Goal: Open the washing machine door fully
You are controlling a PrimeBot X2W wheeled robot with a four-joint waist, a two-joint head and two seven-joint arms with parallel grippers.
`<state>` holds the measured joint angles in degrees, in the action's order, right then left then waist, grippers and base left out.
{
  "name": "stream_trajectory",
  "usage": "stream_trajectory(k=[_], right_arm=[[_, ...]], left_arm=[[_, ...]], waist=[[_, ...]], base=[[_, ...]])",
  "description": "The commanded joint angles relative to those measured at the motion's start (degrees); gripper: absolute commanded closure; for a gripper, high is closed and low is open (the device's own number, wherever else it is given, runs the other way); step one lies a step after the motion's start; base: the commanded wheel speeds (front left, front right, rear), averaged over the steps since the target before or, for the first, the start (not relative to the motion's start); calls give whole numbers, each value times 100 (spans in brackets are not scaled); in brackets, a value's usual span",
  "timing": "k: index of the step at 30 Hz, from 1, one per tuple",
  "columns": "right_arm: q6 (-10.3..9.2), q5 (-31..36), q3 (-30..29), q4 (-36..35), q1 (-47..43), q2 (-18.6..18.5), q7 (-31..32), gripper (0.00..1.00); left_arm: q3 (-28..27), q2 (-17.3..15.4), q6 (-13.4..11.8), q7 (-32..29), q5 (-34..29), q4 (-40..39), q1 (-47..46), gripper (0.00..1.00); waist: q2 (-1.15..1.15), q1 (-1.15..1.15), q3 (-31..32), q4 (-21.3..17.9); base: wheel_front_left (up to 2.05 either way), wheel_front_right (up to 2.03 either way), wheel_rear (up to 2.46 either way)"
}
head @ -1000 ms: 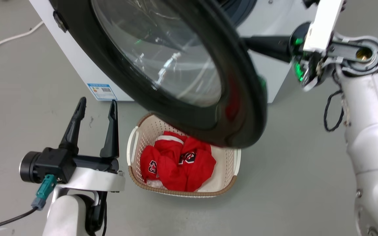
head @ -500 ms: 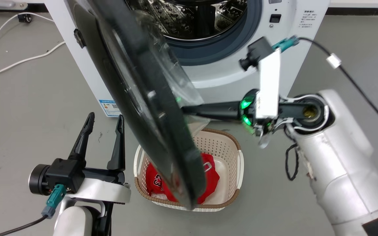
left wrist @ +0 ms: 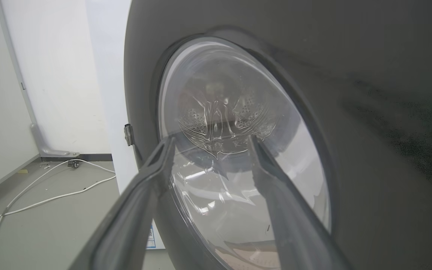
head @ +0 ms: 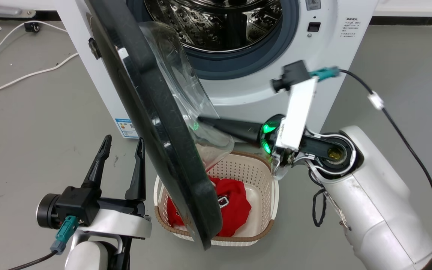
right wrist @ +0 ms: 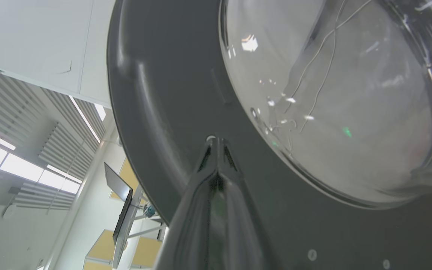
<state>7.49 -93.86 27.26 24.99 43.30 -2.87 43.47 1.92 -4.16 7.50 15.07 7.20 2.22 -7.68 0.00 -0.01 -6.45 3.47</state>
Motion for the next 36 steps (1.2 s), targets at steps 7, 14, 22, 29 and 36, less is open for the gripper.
stream_trajectory(k=[7, 14, 22, 29, 36], right_arm=[[0, 355, -930, -31, -840, -9, -2288, 0], [1, 375, -1666, -313, -1801, -48, -3603, 0], [1, 1208, -2316, -1034, -2939, -238, -5355, 0], [0, 3475, -2955, -1469, -3536, -219, -5860, 0], [0, 6440, -3710, -2631, -3855, 1, -5861, 0]], left_arm=[[-104, 35, -2, 11, -44, 22, 143, 0], [-203, 53, -2, 12, -45, 41, 226, 0], [-250, 62, -2, 11, -87, 71, 307, 0], [-288, 81, -2, 11, -95, 60, 407, 0], [-289, 83, -2, 12, -108, 61, 425, 0]], waist=[[0, 1, 138, -58], [0, 1, 227, -124], [0, 1, 361, -141], [0, 1, 467, -144], [0, 1, 470, -167]], base=[[0, 0, 0], [0, 0, 0], [0, 0, 0], [0, 0, 0], [0, 0, 0]])
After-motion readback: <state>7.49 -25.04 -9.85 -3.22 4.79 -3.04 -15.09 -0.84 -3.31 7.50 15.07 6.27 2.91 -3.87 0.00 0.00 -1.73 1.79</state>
